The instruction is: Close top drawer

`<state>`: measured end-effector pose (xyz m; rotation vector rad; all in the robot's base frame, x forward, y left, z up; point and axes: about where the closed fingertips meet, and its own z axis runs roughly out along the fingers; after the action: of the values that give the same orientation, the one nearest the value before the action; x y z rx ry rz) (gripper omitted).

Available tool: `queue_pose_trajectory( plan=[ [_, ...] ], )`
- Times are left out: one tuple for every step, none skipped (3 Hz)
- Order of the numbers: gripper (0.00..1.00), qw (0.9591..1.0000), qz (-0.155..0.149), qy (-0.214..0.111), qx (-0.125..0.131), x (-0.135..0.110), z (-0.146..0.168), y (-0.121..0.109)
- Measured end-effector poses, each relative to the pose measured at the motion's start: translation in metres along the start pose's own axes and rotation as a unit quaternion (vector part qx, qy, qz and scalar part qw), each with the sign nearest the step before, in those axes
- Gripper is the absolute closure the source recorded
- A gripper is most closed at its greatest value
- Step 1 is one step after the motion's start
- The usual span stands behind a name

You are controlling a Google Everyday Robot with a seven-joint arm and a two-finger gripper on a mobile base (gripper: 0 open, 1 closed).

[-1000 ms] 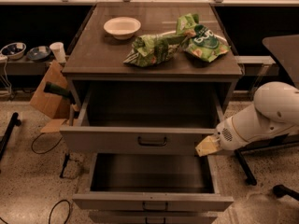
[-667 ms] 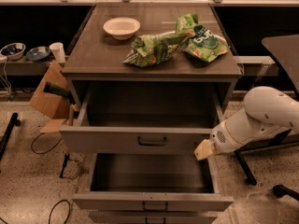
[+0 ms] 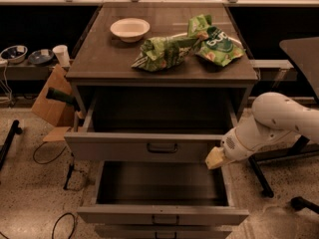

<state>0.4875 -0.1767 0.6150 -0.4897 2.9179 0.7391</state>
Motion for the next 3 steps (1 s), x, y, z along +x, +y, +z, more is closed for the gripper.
queue_pose_trajectory(
  plan=[
    [1.0, 0.9999, 0.006, -0.008, -0.004, -0.014, 0.0, 0.0],
    [1.0, 0.999, 0.016, -0.036, -0.023, -0.043, 0.0, 0.001],
    [1.0, 0.9987, 0.017, -0.04, -0.025, -0.045, 0.0, 0.001]
  ],
)
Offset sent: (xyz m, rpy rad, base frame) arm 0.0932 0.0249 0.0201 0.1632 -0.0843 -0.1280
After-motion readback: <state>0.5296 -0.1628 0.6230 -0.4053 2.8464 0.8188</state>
